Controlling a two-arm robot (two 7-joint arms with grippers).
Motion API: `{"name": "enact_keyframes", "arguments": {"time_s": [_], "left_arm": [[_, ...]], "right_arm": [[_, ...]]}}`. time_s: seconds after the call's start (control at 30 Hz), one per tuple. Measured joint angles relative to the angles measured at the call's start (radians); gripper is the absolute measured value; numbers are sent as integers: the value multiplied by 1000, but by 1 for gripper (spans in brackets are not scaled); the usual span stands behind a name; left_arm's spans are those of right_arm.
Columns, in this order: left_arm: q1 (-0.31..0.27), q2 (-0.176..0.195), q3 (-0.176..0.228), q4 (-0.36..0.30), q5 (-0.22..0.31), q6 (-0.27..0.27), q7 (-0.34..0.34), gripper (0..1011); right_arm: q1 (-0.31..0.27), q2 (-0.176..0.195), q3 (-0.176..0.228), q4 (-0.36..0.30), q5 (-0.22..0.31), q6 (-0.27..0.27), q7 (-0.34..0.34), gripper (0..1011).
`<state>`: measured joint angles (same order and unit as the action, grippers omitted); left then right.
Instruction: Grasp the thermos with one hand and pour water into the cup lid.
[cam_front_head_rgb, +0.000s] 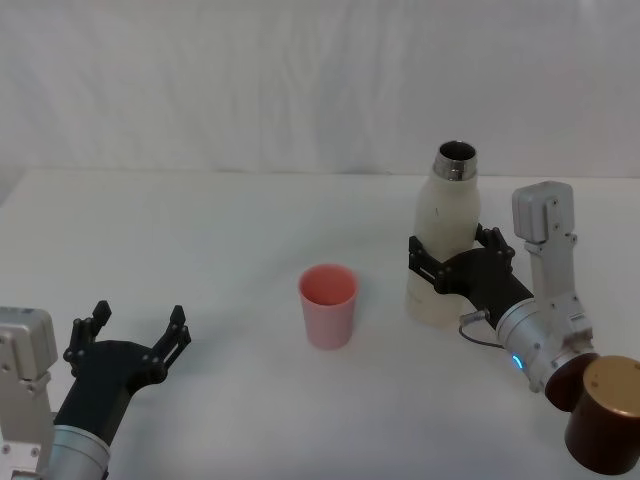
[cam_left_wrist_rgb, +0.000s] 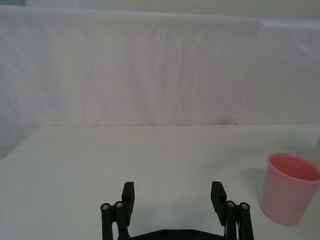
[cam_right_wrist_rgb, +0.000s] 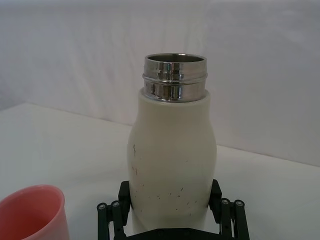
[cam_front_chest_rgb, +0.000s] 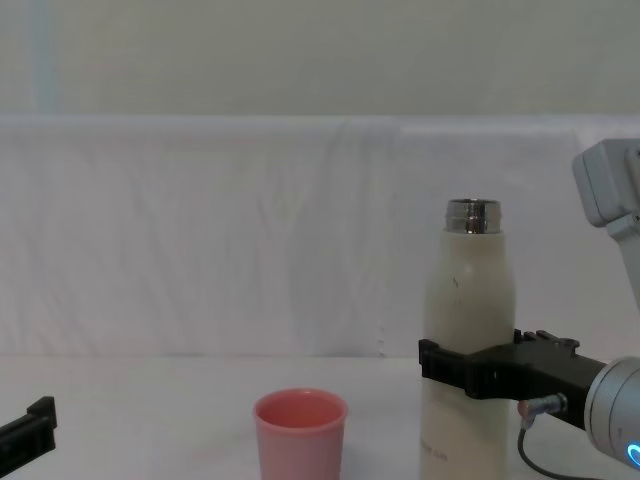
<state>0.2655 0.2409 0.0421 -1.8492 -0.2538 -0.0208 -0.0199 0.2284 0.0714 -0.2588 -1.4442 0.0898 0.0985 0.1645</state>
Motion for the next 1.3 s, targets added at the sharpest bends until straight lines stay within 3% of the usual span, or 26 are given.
{"name": "enact_keyframes", "arguments": {"time_s": [0.73,1.07,1.3], "left_arm": [[0,0,0,0,0,0,0,1001],[0,0,0,0,0,0,0,1001],[0,0,0,0,0,0,0,1001]], "right_arm": [[-16,7,1,-36,-6,-13,-2,950],[-42,34,3,-99,-29,-8,-5,950],[-61,72,-5,-147,-84,-6,-7,950]]}}
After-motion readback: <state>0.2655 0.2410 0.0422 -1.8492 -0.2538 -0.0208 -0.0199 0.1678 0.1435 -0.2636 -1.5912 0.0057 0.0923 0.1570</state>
